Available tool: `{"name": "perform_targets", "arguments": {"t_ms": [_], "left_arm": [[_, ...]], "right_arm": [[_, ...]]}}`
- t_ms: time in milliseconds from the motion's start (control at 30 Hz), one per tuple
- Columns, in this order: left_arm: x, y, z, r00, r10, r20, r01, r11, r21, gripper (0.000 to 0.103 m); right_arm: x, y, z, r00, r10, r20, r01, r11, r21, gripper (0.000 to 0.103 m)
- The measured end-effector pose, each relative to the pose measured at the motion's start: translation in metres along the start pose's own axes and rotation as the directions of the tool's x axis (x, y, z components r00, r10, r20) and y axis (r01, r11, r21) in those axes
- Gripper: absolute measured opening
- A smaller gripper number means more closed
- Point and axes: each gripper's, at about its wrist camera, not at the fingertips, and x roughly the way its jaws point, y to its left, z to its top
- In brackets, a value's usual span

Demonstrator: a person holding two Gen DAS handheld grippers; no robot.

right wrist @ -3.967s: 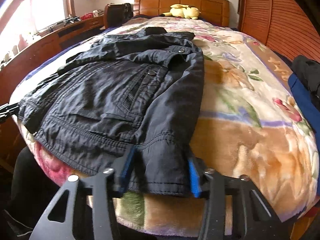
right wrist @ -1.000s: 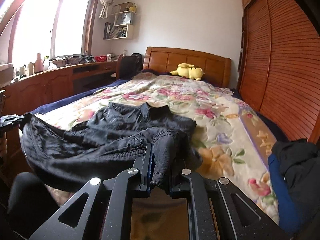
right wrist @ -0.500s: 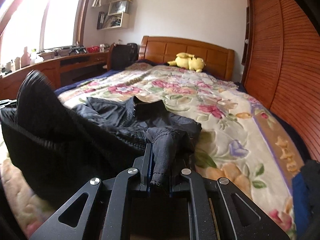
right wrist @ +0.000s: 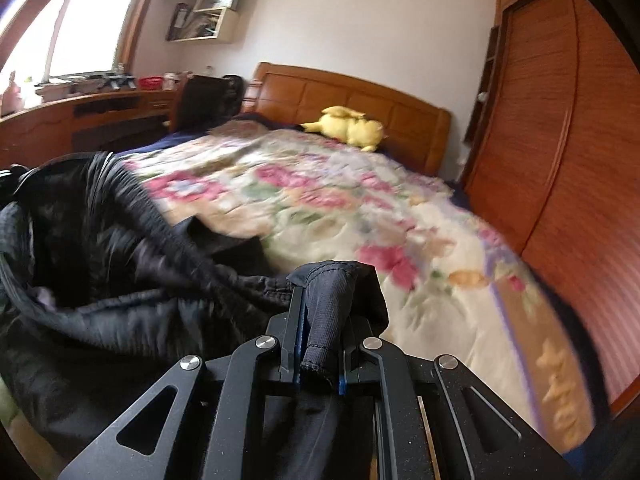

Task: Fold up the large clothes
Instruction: 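Lift the jacket end with both tools and fold it toward the collar, then open both tools and release the folded jacket onto the bed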

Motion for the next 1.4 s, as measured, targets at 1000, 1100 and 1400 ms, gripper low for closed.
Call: {"name": "perform_targets", "arguments": {"t_ms": [1000,1100,1400], "left_arm": [[-0.025,-0.007,-0.082,0.973,-0.052,-0.224,0.058,0.998,0.02,0.076],[-0.02,0.0,-0.093,0.971,-0.038,-0.234,0.038,0.999,-0.002,0.076],[-0.007,0.012,-0.112,0.969,-0.075,-0.234,0.058,0.995,-0.079,0.076]], "right_arm": [[0.016,0.006,-0.05,0.981,0.066,-0.181,-0.055,0.996,0.066,0.083],[0.023,-0.004,-0.066,0.976,0.064,-0.208,-0.047,0.995,0.084,0.084],[0.028,-0.013,-0.083,0.978,0.089,-0.19,-0.061,0.987,0.151,0.09]]}}
